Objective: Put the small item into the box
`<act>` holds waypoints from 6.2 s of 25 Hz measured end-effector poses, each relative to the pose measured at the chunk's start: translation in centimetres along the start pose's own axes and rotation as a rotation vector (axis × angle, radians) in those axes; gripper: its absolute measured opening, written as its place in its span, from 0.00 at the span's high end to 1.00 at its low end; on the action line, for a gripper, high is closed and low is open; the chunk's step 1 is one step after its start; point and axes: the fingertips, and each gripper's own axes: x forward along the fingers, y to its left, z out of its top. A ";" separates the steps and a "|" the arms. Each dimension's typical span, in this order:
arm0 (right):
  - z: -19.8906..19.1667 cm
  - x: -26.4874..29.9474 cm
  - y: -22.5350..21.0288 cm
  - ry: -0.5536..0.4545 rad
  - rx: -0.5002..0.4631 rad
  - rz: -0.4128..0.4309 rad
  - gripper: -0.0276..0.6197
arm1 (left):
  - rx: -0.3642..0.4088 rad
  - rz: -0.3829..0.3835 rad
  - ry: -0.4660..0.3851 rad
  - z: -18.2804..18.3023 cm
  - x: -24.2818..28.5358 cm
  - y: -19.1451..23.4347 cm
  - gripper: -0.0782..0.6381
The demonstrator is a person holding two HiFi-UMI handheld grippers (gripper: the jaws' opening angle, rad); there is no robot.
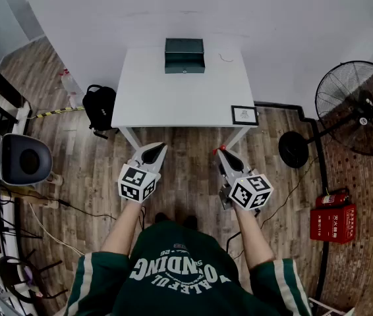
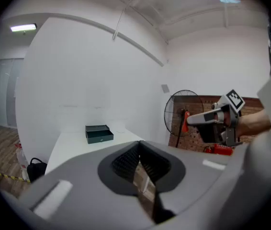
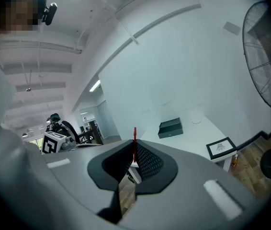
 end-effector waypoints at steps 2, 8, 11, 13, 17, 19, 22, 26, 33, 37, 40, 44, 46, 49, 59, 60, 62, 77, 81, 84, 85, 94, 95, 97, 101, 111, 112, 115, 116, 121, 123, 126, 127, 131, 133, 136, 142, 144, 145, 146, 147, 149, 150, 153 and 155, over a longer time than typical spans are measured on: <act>-0.2 0.0 0.2 0.007 0.003 0.013 0.94 | -0.004 0.002 0.001 -0.2 -0.2 -0.1 0.82; -0.9 -0.4 0.4 0.032 0.025 0.053 0.94 | -0.009 0.015 0.003 -0.5 -0.2 -0.6 0.82; -1.1 -0.8 0.1 0.036 0.022 0.057 0.94 | -0.011 0.026 -0.002 -0.5 -0.1 -1.0 0.82; -1.2 -0.9 -0.3 0.037 0.024 0.060 0.94 | -0.014 0.035 -0.005 -0.6 -0.1 -1.2 0.82; -1.5 -1.1 -0.7 0.048 0.028 0.067 0.94 | -0.029 0.052 -0.001 -1.2 -0.2 -1.2 0.82; -1.5 -1.0 -1.0 0.052 0.029 0.067 0.94 | -0.034 0.055 0.004 -1.4 0.0 -1.1 0.82; -1.2 -0.1 -1.6 0.052 0.031 0.065 0.94 | -0.034 0.053 0.006 -1.1 1.1 -0.5 0.82; -0.7 1.9 -2.7 0.047 0.036 0.059 0.94 | -0.032 0.037 0.003 -0.8 3.4 0.9 0.82; -0.2 7.7 -5.6 0.080 0.032 0.053 0.94 | -0.030 0.014 0.025 -0.5 9.0 5.4 0.82; 1.0 13.0 -7.4 0.084 0.035 0.034 0.94 | -0.029 -0.008 0.030 0.4 12.9 9.7 0.82; 1.9 17.6 -8.1 0.089 0.045 0.027 0.94 | -0.018 -0.023 0.046 1.1 15.6 13.5 0.82; 3.6 23.7 -8.7 0.094 0.051 0.013 0.94 | 0.021 -0.054 0.067 2.5 18.6 18.2 0.82; 4.4 26.5 -8.9 0.092 0.054 0.002 0.94 | 0.032 -0.073 0.075 3.2 20.0 20.3 0.82; 5.4 30.1 -9.0 0.088 0.057 -0.013 0.94 | 0.034 -0.097 0.073 4.2 21.8 23.1 0.82; 6.1 35.2 -9.7 0.122 0.055 -0.052 0.94 | 0.019 -0.149 0.049 5.8 25.1 27.4 0.82; 6.2 35.5 -9.6 0.125 0.051 -0.052 0.94 | 0.015 -0.151 0.045 5.9 25.2 27.6 0.82; 6.4 36.0 -9.5 0.128 0.043 -0.051 0.94 | 0.007 -0.151 0.038 6.0 25.4 28.0 0.82; 7.4 41.2 -11.8 0.148 0.050 0.020 0.94 | -0.005 -0.098 0.058 6.4 28.3 30.7 0.82; 8.0 43.0 -13.3 0.158 0.057 0.044 0.94 | -0.014 -0.070 0.067 6.6 29.6 31.6 0.82; 8.2 44.7 -14.8 0.183 0.050 0.059 0.94 | -0.029 -0.048 0.078 6.5 30.6 32.2 0.82; 8.2 45.2 -15.3 0.194 0.047 0.061 0.94 | -0.034 -0.041 0.083 6.4 30.9 32.4 0.82; 5.8 52.1 -20.7 0.327 0.027 0.077 0.94 | -0.081 0.022 0.148 4.2 32.4 34.2 0.82; 5.3 53.0 -21.1 0.347 0.014 0.080 0.94 | -0.089 0.031 0.154 3.9 32.3 34.4 0.82; 4.1 54.6 -21.9 0.394 -0.032 0.079 0.94 | -0.107 0.047 0.165 3.3 32.0 34.8 0.82; 1.8 56.9 -24.1 0.505 -0.163 0.059 0.94 | -0.132 0.074 0.185 2.2 31.8 35.0 0.82; -3.8 60.3 -28.4 0.780 -0.427 0.041 0.94 | -0.167 0.135 0.224 0.7 30.3 35.0 0.82; -4.5 60.4 -28.8 0.804 -0.450 0.043 0.94 | -0.170 0.142 0.227 0.4 30.2 34.9 0.82; -6.1 60.6 -29.3 0.873 -0.502 0.066 0.94 | -0.180 0.164 0.231 0.0 29.6 35.0 0.82; -6.6 60.8 -29.3 0.889 -0.504 0.075 0.94 | -0.185 0.171 0.232 -0.1 29.4 35.1 0.82; -8.2 61.6 -29.2 0.949 -0.501 0.084 0.94 | -0.207 0.199 0.244 -1.1 28.1 35.9 0.82; -8.6 61.7 -29.5 0.960 -0.499 0.086 0.94 | -0.207 0.204 0.248 -1.3 28.0 35.9 0.82; -8.5 61.9 -29.6 0.950 -0.477 0.082 0.93 | -0.206 0.204 0.246 -1.3 27.8 35.9 0.82; -8.3 61.9 -29.5 0.942 -0.472 0.080 0.91 | -0.208 0.204 0.245 -1.3 27.6 35.9 0.82; -7.4 61.7 -29.2 0.909 -0.445 0.069 0.91 | -0.204 0.199 0.241 -1.3 27.2 35.8 0.82; -6.6 61.3 -29.1 0.885 -0.436 0.057 0.91 | -0.198 0.194 0.232 -1.0 27.3 35.8 0.82; -5.3 60.5 -28.1 0.830 -0.424 0.045 0.95 | -0.187 0.188 0.220 -0.5 27.0 35.9 0.82; -1.0 58.6 -26.5 0.659 -0.383 0.008 0.95 | -0.139 0.149 0.181 1.6 28.1 36.5 0.82; 0.5 57.6 -26.1 0.596 -0.364 -0.009 0.95 | -0.122 0.133 0.167 2.4 28.6 36.5 0.82; 1.2 57.0 -25.8 0.566 -0.354 -0.018 0.95 | -0.114 0.125 0.160 2.8 28.8 36.6 0.82; 1.9 56.4 -25.6 0.538 -0.345 -0.025 0.95 | -0.106 0.116 0.152 3.3 29.1 36.6 0.82; 2.7 55.8 -25.3 0.509 -0.338 -0.031 0.95 | -0.098 0.108 0.145 3.7 29.3 36.6 0.82; 4.4 54.6 -24.8 0.451 -0.322 -0.044 0.95 | -0.083 0.091 0.130 4.7 29.9 36.5 0.82; 5.3 54.0 -24.6 0.420 -0.313 -0.051 0.95 | -0.075 0.083 0.122 5.2 30.1 36.4 0.82; 7.9 52.0 -24.1 0.330 -0.287 -0.077 0.95 | -0.055 0.058 0.097 6.8 31.0 35.8 0.82; 9.2 50.7 -23.7 0.282 -0.279 -0.091 0.95 | -0.042 0.040 0.084 7.6 31.5 35.5 0.82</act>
